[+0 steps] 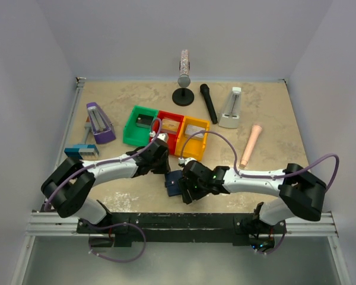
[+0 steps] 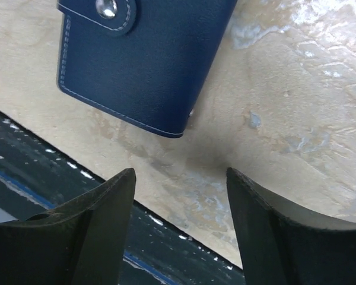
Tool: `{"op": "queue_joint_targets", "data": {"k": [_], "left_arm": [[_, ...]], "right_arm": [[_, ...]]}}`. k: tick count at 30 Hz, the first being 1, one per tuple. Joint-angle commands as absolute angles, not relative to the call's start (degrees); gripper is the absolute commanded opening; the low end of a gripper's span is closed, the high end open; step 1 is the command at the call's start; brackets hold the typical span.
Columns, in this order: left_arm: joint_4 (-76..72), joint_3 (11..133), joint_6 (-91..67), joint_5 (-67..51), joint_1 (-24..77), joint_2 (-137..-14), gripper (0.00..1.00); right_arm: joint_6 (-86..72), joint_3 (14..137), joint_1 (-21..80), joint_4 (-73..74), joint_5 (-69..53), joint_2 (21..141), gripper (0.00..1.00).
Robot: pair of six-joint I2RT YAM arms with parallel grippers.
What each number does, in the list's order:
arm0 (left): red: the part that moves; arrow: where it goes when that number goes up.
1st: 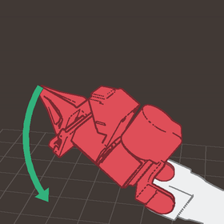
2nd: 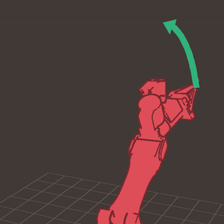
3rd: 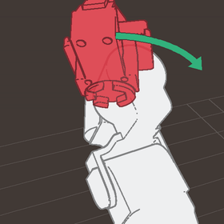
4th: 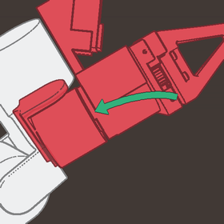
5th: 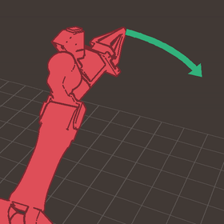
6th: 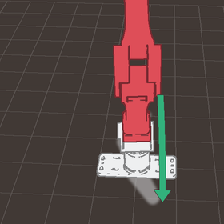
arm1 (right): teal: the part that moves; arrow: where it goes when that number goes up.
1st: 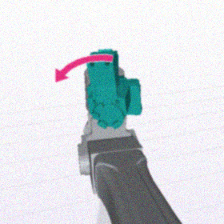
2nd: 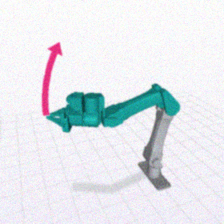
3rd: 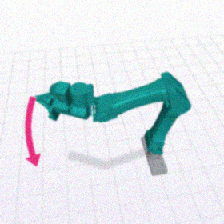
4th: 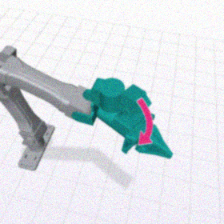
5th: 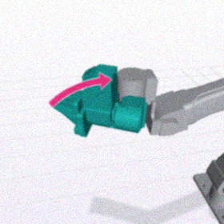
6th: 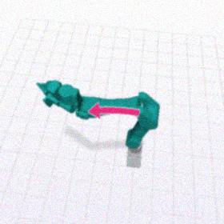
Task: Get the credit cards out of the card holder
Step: Move the card holder to the center of the board, then pick up the card holder from the center of the board.
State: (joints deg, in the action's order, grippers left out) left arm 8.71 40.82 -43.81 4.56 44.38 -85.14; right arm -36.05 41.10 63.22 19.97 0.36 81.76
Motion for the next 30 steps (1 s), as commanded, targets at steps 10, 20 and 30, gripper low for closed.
{"op": "queue_joint_targets", "data": {"k": [10, 20, 30], "left_arm": [[3.4, 38.9, -43.9, 1.7, 44.2, -85.3, 0.07], [-2.8, 27.3, -49.5, -1.0, 44.9, -77.6, 0.00], [-3.4, 20.4, -53.7, -0.4, 46.1, -69.7, 0.00]], "right_arm": [[-38.8, 45.6, 63.9, 24.5, 9.3, 86.1, 0.57], [-38.4, 47.3, 63.0, 24.3, 10.5, 87.4, 0.54], [-36.4, 50.5, 60.5, 25.0, 9.9, 87.3, 0.54]]}}
